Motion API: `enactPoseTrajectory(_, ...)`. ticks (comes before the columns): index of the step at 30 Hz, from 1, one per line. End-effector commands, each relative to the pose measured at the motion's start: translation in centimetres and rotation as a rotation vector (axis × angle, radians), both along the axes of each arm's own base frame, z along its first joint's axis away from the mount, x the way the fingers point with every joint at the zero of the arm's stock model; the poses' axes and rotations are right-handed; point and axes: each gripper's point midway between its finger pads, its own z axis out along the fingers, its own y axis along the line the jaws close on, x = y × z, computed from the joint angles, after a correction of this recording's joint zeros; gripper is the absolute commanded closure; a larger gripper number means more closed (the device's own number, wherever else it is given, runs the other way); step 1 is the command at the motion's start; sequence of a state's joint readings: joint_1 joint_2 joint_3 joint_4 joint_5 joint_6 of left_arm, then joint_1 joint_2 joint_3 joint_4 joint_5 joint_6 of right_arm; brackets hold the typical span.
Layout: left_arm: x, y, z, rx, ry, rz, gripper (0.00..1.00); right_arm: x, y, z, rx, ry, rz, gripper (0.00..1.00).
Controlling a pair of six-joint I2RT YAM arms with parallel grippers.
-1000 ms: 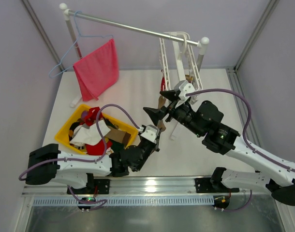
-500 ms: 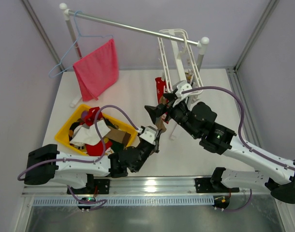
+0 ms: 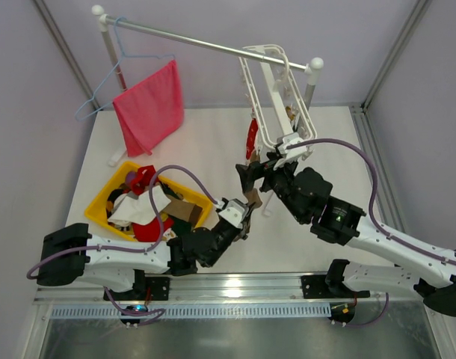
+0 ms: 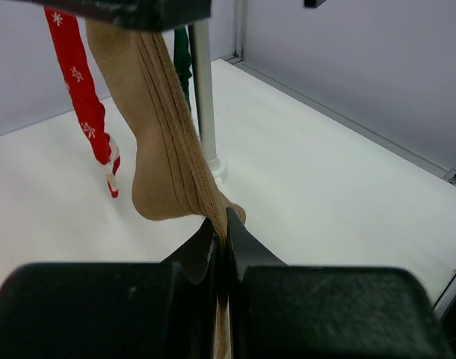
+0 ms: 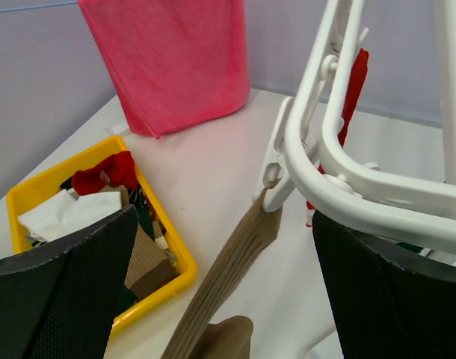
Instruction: Remove the socks clipped to the hanger
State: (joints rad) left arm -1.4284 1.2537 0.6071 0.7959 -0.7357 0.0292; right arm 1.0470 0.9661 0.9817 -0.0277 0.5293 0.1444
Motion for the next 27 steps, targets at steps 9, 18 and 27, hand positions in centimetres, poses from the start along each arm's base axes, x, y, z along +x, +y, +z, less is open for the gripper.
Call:
enactPoseTrajectory(9, -1.5, -1.0, 1.1, -0.026, -0.040, -0.083, 1.00, 2.6, -3.0, 0.2, 0.038, -0.055, -0.293, 0.03)
enactPoseTrajectory(18, -1.6, -1.6, 0.7, -0.008, -0.042, -0.090, 1.00, 3.1, -3.9, 0.8, 0.043, -0.124, -0.383, 0.07)
enactPoseTrajectory(27, -1.4, -1.8, 0.1, 0.017, -0.037, -0.073, 1.00, 3.2, -4.4, 2.3, 0.042, -0.152, -0.407, 0.11)
